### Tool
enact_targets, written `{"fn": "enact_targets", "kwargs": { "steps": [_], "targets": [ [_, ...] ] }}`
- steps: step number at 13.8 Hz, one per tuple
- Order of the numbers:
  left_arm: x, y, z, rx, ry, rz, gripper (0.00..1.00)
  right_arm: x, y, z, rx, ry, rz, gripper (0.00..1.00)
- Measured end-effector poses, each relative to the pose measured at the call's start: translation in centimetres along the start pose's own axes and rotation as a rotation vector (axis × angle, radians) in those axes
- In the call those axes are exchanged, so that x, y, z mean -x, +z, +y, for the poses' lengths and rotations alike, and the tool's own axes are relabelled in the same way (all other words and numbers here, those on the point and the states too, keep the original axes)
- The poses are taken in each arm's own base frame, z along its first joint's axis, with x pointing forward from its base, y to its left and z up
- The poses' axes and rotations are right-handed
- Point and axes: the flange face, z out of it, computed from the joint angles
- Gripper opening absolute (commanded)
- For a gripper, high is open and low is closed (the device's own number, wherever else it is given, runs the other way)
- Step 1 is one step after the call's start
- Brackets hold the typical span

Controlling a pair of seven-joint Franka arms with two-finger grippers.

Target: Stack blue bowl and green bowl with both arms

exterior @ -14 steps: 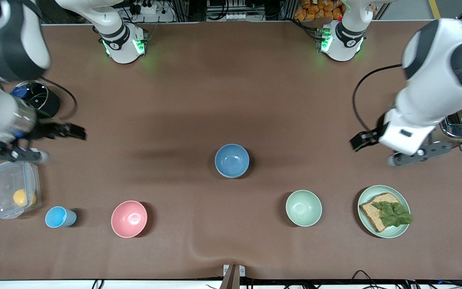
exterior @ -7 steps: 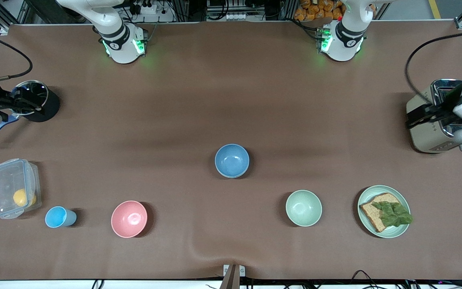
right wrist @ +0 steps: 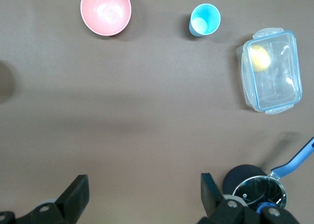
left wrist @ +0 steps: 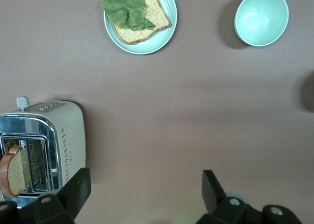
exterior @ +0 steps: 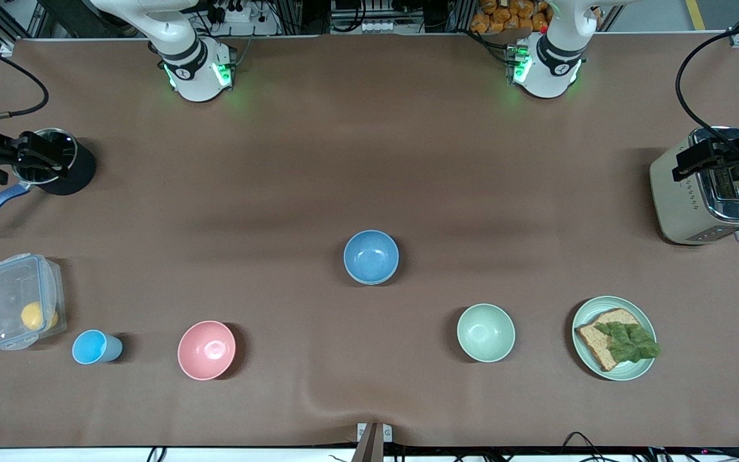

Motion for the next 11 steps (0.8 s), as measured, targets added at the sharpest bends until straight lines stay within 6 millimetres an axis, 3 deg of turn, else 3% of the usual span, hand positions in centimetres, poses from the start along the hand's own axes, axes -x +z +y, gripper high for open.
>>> {"fn": "enact_targets", "kwargs": {
  "steps": [11],
  "targets": [
    [1.12,-0.51,-0.41,0.000,0.023,-0.017,1.00,0.53,-0.55,-0.06,-0.001,0.036,-0.001,1.00]
  ]
}}
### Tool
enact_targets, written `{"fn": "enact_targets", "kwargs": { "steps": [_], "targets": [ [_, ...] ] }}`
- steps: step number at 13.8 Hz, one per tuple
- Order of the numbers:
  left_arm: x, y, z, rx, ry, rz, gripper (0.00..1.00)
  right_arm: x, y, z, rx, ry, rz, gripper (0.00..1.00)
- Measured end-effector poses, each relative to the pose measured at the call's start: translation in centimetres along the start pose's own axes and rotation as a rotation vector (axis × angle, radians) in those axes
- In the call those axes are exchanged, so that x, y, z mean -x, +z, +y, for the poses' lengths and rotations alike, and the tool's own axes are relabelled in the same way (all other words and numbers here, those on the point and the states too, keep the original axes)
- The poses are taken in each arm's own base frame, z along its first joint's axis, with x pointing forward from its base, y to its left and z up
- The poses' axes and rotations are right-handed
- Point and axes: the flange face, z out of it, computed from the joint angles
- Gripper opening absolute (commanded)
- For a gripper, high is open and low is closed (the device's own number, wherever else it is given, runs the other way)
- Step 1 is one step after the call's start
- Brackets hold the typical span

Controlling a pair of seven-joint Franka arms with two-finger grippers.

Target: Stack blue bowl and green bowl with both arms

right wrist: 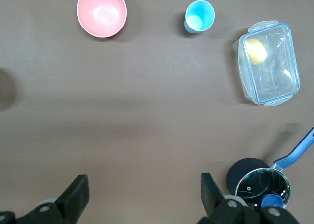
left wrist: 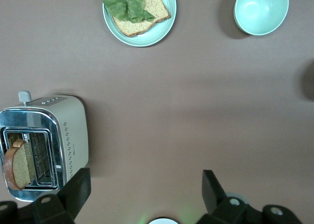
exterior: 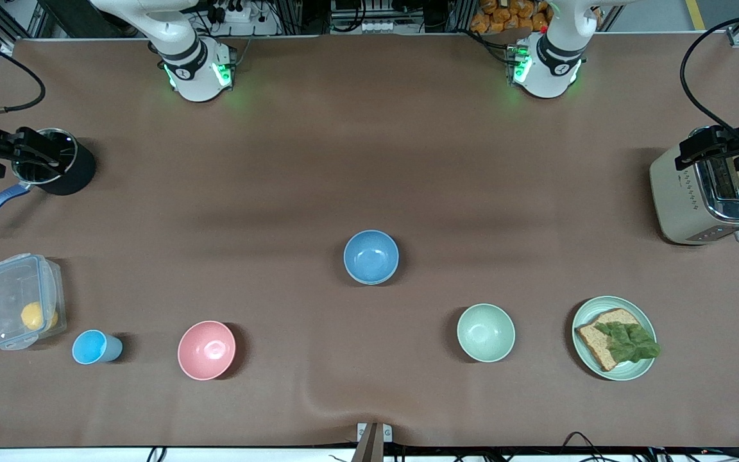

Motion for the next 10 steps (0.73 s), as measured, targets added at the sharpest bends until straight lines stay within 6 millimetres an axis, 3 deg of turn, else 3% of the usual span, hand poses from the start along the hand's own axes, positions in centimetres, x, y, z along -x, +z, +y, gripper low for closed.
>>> {"fn": "enact_targets", "kwargs": {
  "steps": [10],
  "targets": [
    [0.13,-0.26,0.73,-0.001,0.016,0.005,1.00,0.06,0.05,0.00,0.000,0.002,-0.005,1.00]
  ]
}}
